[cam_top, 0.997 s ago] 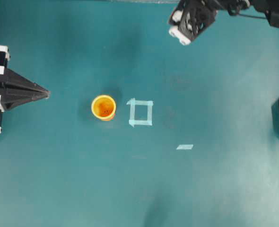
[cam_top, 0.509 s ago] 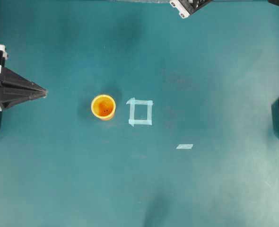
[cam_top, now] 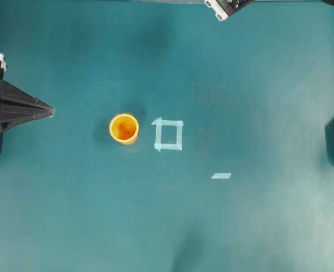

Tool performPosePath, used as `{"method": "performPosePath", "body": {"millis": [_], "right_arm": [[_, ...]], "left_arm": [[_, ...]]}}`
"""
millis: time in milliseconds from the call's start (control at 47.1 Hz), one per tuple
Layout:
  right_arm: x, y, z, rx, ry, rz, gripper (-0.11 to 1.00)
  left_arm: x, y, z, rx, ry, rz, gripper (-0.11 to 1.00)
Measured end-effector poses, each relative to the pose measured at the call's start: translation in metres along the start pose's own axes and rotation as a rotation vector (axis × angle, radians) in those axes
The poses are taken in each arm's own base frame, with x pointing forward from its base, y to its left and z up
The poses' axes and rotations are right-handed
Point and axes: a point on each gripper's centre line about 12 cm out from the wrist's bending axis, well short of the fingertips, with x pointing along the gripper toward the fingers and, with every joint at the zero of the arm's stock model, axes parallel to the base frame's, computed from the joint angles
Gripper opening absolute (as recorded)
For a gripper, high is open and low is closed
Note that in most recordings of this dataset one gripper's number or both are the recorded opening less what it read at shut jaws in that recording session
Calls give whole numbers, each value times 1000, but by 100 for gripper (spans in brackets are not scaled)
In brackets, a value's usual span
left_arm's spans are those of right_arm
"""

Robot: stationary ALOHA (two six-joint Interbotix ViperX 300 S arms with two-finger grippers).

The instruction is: Move the block backward with right arm.

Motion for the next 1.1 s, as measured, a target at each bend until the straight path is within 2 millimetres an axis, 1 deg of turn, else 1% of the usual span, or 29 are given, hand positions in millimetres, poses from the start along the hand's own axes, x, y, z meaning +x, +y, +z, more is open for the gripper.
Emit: {"method": "performPosePath", "body": {"millis": [1103], "right_arm": [[0, 0, -2, -3, 17, -3, 41]], "left_arm": [[0, 0, 0, 0, 0, 0, 1]]}}
